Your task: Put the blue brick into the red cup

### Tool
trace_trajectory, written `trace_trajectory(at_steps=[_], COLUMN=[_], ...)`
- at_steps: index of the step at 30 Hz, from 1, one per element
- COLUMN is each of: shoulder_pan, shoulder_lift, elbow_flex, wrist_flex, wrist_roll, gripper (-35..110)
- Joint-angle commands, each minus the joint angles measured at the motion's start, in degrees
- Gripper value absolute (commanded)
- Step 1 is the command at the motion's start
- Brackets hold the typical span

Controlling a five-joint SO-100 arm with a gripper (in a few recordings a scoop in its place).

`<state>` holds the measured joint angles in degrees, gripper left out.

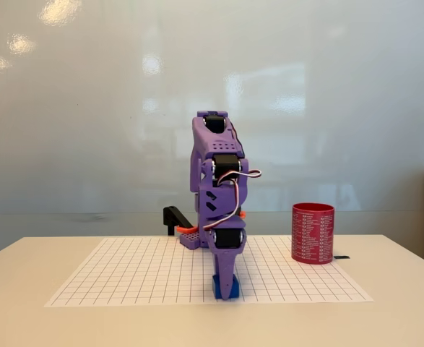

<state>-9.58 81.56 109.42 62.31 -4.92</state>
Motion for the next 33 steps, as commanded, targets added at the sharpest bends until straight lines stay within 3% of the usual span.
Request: trace_trajectory(at_steps=[1,10,21,33], shoulder_pan=[2.0,1.0,-10.3,-47.1], shoulder_lift=[2.5,8.5,18.7,25.9], elbow_flex=[3.4,0.4,-29.9,-46.3], wrist_flex=[-2.0,-4.6,16.8,35.9], wrist_roll=[-1.0,3.0,0.3,9.2], gripper=[-1,-1,-1,-1])
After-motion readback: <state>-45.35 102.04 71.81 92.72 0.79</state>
